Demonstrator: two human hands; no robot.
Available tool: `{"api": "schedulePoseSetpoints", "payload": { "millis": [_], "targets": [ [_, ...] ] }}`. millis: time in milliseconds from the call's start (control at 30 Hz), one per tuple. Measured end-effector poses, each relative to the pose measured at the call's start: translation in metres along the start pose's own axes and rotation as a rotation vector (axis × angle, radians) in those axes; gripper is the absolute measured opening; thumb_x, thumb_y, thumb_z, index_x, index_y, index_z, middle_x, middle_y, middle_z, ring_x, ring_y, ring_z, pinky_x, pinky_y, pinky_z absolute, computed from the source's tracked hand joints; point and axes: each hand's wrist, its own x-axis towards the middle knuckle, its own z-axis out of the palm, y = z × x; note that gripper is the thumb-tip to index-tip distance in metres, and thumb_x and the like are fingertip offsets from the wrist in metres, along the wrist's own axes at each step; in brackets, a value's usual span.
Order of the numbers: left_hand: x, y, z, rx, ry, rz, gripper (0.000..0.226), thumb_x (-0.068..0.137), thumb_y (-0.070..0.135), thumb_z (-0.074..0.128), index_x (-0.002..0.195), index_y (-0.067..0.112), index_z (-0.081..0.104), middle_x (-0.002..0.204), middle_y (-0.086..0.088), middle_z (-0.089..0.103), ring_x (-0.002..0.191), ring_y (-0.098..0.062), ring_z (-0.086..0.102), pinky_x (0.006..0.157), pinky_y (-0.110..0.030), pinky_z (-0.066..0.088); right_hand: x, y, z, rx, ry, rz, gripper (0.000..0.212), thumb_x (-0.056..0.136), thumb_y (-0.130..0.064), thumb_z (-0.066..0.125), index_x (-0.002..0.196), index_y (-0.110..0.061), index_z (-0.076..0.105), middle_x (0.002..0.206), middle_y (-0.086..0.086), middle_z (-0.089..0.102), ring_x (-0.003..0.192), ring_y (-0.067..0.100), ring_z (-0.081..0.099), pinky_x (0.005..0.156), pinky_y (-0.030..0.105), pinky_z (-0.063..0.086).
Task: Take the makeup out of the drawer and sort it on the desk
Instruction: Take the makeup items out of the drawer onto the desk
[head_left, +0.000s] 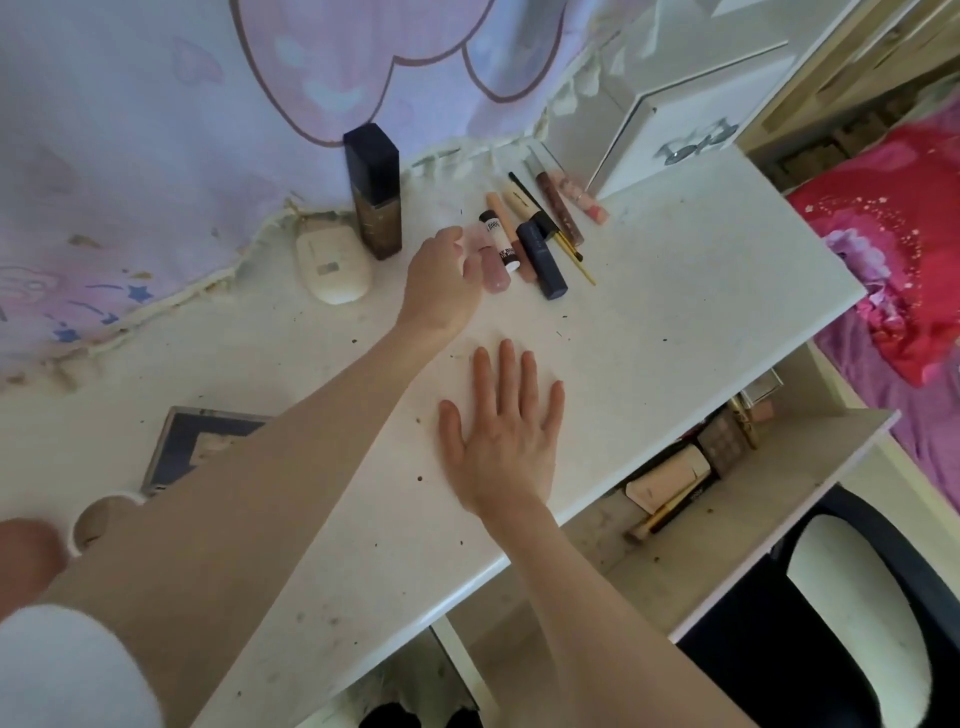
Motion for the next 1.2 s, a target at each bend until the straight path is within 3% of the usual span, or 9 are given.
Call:
{"api": "schedulePoseSetpoints", "payload": {
  "millis": [200, 367, 600, 700, 800, 933, 1033, 1100, 1200],
  "targets": [
    [-0.044, -0.043, -0.024, 0.436, -0.173, 0.274, 0.045, 0.092, 0.009, 0.045, 0.137, 0.006, 0.041, 0.148, -0.015, 0.031, 0.138, -0.029, 0.022, 0.112, -0.034, 0.016, 0.001, 0.000, -0.001, -0.017, -0.010, -0.011, 0.062, 0.095, -0.052, 0.002, 0.147, -0.022, -0.015, 0.155, 0.001, -0.021, 0.141, 0.021, -0.024, 0.113, 0.050, -0.014],
    [-0.101, -0.056, -0.026, 0.457, -0.166, 0.221, 0.048, 0.093, -0.002, 0.035, 0.139, 0.012, 0.038, 0.153, -0.009, 0.022, 0.142, -0.026, 0.015, 0.114, -0.036, 0.009, -0.001, 0.006, 0.000, -0.033, -0.031, -0.099, 0.056, 0.098, -0.043, 0.001, 0.147, -0.020, -0.013, 0.156, 0.000, -0.018, 0.142, 0.021, -0.021, 0.114, 0.051, -0.012],
    [-0.180, -0.039, 0.001, 0.702, -0.250, 0.103, 0.054, 0.099, 0.030, 0.026, 0.148, 0.014, 0.010, 0.156, -0.010, -0.002, 0.144, -0.026, -0.005, 0.115, -0.043, -0.002, -0.057, 0.097, 0.001, -0.008, 0.003, -0.303, 0.054, 0.099, -0.045, 0.009, 0.149, -0.026, -0.001, 0.158, -0.002, -0.006, 0.144, 0.017, -0.012, 0.117, 0.042, -0.007],
    [-0.208, -0.019, 0.032, 0.787, -0.279, 0.113, 0.065, 0.092, 0.048, 0.007, 0.148, 0.015, 0.007, 0.156, -0.013, -0.005, 0.143, -0.032, -0.006, 0.114, -0.049, -0.002, -0.086, 0.147, 0.006, -0.029, 0.006, -0.332, 0.055, 0.097, -0.045, 0.010, 0.149, -0.026, 0.005, 0.158, 0.002, 0.001, 0.144, 0.018, -0.005, 0.116, 0.047, 0.004],
    [-0.231, -0.001, 0.071, 0.820, -0.264, 0.192, 0.069, 0.090, 0.050, 0.008, 0.147, 0.013, 0.017, 0.154, -0.018, 0.008, 0.142, -0.038, 0.005, 0.110, -0.058, 0.004, -0.093, 0.193, 0.002, -0.053, -0.071, -0.272, 0.062, 0.092, -0.047, 0.004, 0.149, -0.022, 0.008, 0.158, 0.003, -0.001, 0.144, 0.019, -0.006, 0.115, 0.048, 0.001],
    [-0.242, 0.029, 0.116, 0.855, -0.274, 0.354, 0.056, 0.093, 0.038, 0.028, 0.144, 0.014, 0.026, 0.152, -0.018, 0.020, 0.140, -0.039, 0.016, 0.107, -0.065, 0.015, -0.081, 0.253, -0.007, -0.101, -0.083, -0.173, 0.048, 0.098, -0.031, 0.033, 0.143, -0.016, 0.027, 0.153, 0.006, 0.025, 0.144, 0.021, 0.013, 0.116, 0.049, 0.004],
    [-0.243, 0.050, 0.154, 0.738, -0.376, 0.508, 0.053, 0.096, 0.030, 0.031, 0.146, 0.018, 0.020, 0.155, -0.009, 0.015, 0.143, -0.026, 0.008, 0.115, -0.051, 0.006, -0.058, 0.290, -0.009, -0.182, -0.098, -0.097, 0.040, 0.097, -0.030, 0.037, 0.134, -0.016, 0.039, 0.140, 0.005, 0.042, 0.135, 0.023, 0.030, 0.113, 0.048, 0.011],
    [-0.237, 0.055, 0.181, 0.679, -0.456, 0.510, 0.052, 0.098, 0.025, 0.031, 0.147, 0.021, 0.014, 0.156, -0.003, 0.010, 0.144, -0.020, 0.003, 0.117, -0.043, 0.002, -0.038, 0.310, -0.008, -0.202, -0.146, -0.028, 0.037, 0.096, -0.027, 0.039, 0.130, -0.014, 0.044, 0.134, 0.007, 0.048, 0.127, 0.026, 0.041, 0.107, 0.045, 0.023],
    [-0.218, 0.052, 0.218, 0.629, -0.518, 0.430, 0.053, 0.097, 0.014, 0.039, 0.146, 0.021, 0.019, 0.154, -0.005, 0.016, 0.142, -0.021, 0.012, 0.116, -0.043, 0.014, -0.007, 0.331, -0.002, -0.204, -0.205, 0.067, 0.036, 0.094, -0.021, 0.041, 0.128, -0.012, 0.044, 0.127, 0.010, 0.053, 0.116, 0.029, 0.050, 0.091, 0.040, 0.035]
  ]
}}
